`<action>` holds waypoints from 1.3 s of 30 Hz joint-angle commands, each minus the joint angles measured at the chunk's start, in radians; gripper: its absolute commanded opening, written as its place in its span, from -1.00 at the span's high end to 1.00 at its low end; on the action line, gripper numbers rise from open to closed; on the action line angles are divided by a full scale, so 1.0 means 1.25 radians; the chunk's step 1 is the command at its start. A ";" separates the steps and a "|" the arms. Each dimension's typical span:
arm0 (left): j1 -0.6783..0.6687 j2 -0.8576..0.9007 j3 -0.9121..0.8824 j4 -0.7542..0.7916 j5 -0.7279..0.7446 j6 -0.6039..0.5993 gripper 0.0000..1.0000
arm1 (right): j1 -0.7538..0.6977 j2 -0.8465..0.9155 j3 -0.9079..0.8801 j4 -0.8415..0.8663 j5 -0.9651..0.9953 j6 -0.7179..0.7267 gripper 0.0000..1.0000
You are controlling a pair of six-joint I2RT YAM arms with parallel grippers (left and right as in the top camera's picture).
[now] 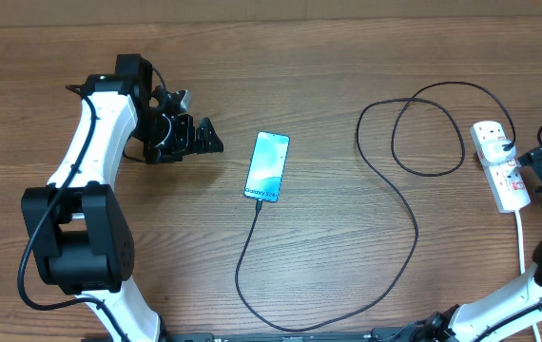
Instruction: Plug charger to phone and switch on socket
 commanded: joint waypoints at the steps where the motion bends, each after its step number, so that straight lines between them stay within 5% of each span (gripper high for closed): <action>1: -0.002 -0.018 0.001 0.000 -0.002 -0.002 -0.99 | 0.012 -0.022 0.001 0.014 -0.007 -0.001 -0.98; 39: -0.002 -0.018 0.001 0.000 -0.002 -0.002 -0.99 | 0.021 0.019 -0.025 0.038 -0.007 -0.020 -1.00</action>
